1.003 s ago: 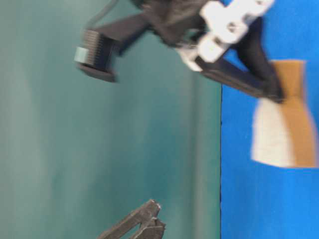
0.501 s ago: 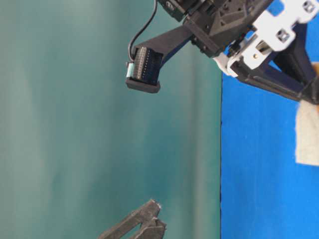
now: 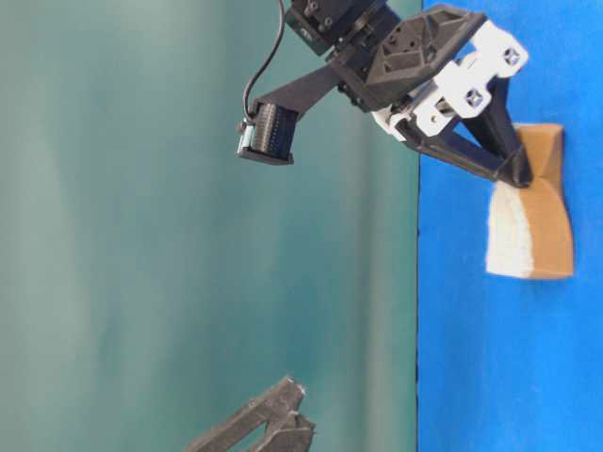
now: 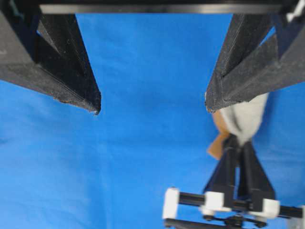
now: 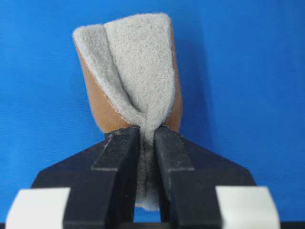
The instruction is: Hand over the sponge with the left arm and wipe it with the right arm.
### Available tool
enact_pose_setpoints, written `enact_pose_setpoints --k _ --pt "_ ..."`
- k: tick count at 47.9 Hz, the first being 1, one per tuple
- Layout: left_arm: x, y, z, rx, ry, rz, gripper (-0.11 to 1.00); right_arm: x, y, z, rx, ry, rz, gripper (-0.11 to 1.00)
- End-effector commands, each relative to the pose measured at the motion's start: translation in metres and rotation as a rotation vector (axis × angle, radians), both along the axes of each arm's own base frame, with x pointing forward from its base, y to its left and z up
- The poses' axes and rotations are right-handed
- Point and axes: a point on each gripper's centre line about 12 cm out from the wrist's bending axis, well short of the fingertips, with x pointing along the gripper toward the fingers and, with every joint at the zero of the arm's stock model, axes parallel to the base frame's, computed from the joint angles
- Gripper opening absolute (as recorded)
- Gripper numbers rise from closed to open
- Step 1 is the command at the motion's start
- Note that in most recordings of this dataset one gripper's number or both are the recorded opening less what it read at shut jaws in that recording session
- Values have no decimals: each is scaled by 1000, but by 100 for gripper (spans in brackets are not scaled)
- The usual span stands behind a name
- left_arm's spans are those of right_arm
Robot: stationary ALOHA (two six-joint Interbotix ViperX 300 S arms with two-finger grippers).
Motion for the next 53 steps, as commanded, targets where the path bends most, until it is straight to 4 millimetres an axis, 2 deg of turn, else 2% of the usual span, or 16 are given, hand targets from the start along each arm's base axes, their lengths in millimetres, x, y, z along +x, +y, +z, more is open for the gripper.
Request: enact_pose_setpoints --k 1,8,21,29,32,38,43,50,53 --pt "2 -1 6 0 -25 -3 90 4 -8 16 -16 -46 -12 14" --pt "2 -1 6 0 -25 -3 90 5 9 13 9 -38 10 14" --pt "2 -1 7 1 -28 -3 90 13 99 14 92 -16 165 14" --pt "2 -1 6 1 -26 -3 90 17 138 20 126 -35 237 14" --pt "2 -1 8 0 -31 -2 90 17 146 22 132 -40 252 14" --pt "2 0 6 1 -26 -2 90 18 149 23 133 -42 259 14" --pt "1 0 7 -2 -28 0 90 19 139 22 125 -39 238 14" --pt "1 -1 5 -2 -21 -2 90 17 108 18 96 -12 186 14" --pt "1 -1 6 -2 -25 -2 90 14 87 15 73 -3 155 14"
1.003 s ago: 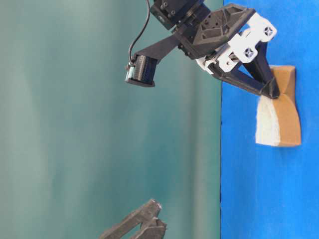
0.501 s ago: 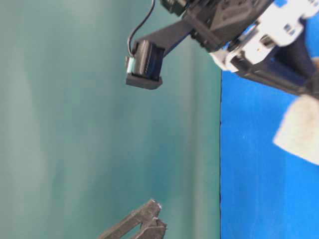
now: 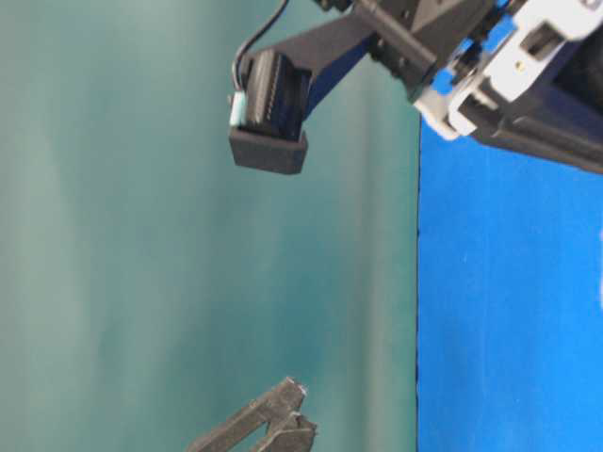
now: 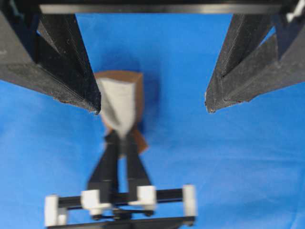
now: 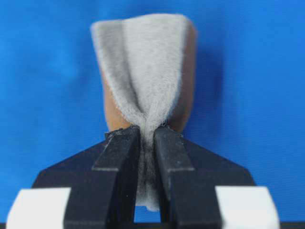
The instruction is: Hand over the sponge with the left arm and wipe it with the right arm.
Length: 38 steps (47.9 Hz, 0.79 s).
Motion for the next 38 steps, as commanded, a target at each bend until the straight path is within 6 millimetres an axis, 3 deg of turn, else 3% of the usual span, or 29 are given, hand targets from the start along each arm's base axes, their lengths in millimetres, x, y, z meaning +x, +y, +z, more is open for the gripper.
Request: enact_pose_setpoints --k 1,11,19,29,38 --pt "2 0 6 -2 -23 -1 90 0 -32 10 -25 -27 -54 14" --pt "1 -1 5 0 -20 -3 90 -13 -100 5 -89 -6 -167 14" --pt "1 -1 4 0 -17 -3 90 -15 -128 10 -119 -58 -205 14" --pt "3 -1 0 0 -3 -3 90 -14 -117 9 -103 -68 -189 14" --pt "3 -1 0 0 -6 -1 90 -6 -67 7 -60 -66 -96 14"
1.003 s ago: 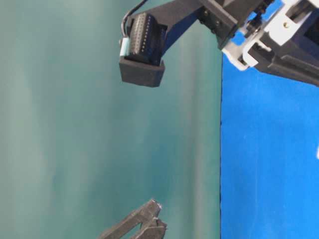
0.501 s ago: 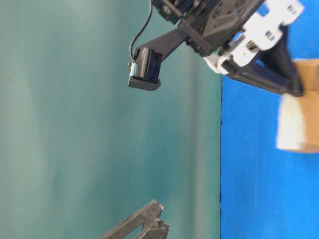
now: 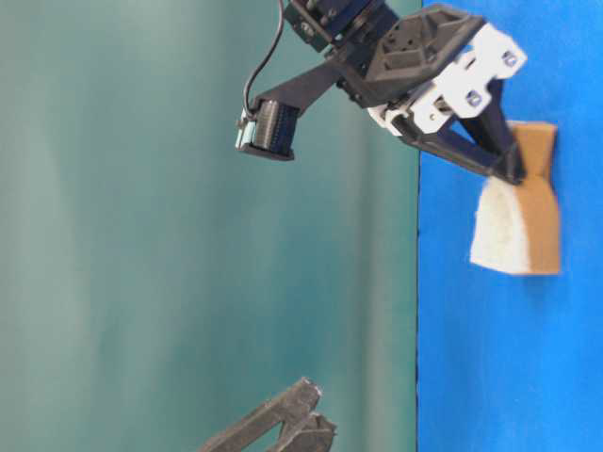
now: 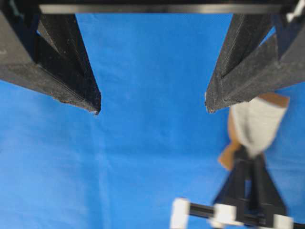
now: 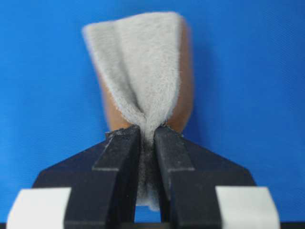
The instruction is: Hand over the sponge with the left arm and wipe it with the right arm.
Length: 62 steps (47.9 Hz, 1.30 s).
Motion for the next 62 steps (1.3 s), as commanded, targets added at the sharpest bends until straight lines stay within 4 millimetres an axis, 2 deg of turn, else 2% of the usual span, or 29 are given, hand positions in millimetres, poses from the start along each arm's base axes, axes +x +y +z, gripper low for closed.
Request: enact_pose_setpoints --k 1,7,13,18,25,36,40,53,57,62 --pt "2 -1 6 -2 -25 -2 90 8 34 13 19 -39 67 14" --pt "2 0 6 -1 -25 -1 90 11 81 14 65 -39 146 14" --pt "2 -1 7 0 -26 -3 90 11 111 16 96 -34 193 14" --pt "2 0 7 2 -26 -2 90 12 124 18 114 -28 207 14" --pt "2 -1 7 0 -26 -3 90 12 125 18 117 -24 206 14" --pt "2 -1 7 -3 -26 -2 90 12 111 16 103 -11 179 14" --pt "2 -1 7 -5 -26 -1 90 12 93 15 91 -2 144 14" --pt "2 -1 7 -6 -27 0 90 8 20 13 17 16 30 14" --pt "2 -1 7 -5 -26 -1 90 8 12 15 7 10 18 14" --pt "2 0 6 -5 -26 0 90 8 12 14 2 15 23 14"
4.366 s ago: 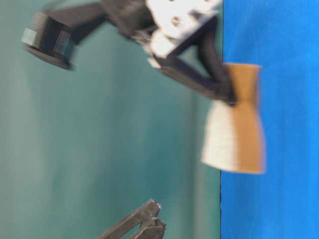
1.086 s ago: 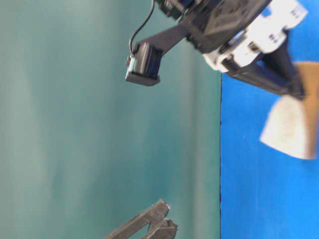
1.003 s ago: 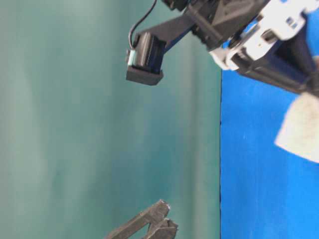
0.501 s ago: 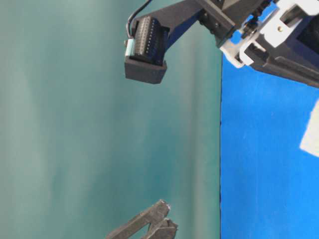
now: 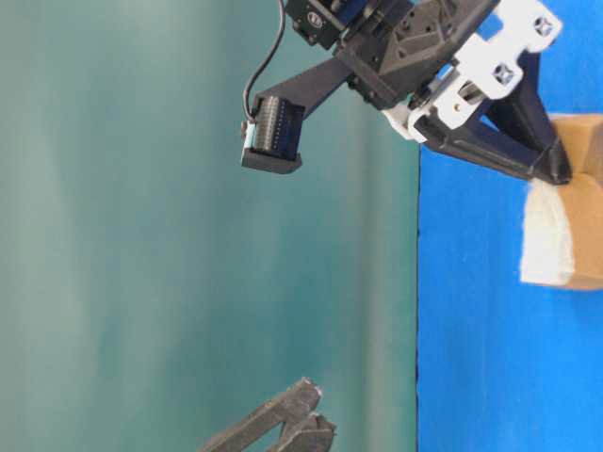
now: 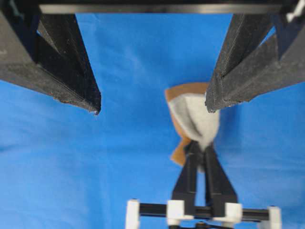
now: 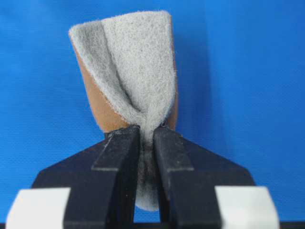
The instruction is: Hand over the sponge with the left arm and wipe it with the right arm.
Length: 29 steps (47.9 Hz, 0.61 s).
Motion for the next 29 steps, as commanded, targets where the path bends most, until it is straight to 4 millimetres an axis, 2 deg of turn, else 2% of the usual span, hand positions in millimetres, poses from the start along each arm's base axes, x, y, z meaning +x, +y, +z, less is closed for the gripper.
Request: enact_pose_setpoints --k 1,29 --pt "2 -1 6 -2 -25 -2 90 3 -9 13 -12 -33 -17 14" --pt "2 -1 7 4 -26 -4 90 6 -2 16 5 -45 -16 14"
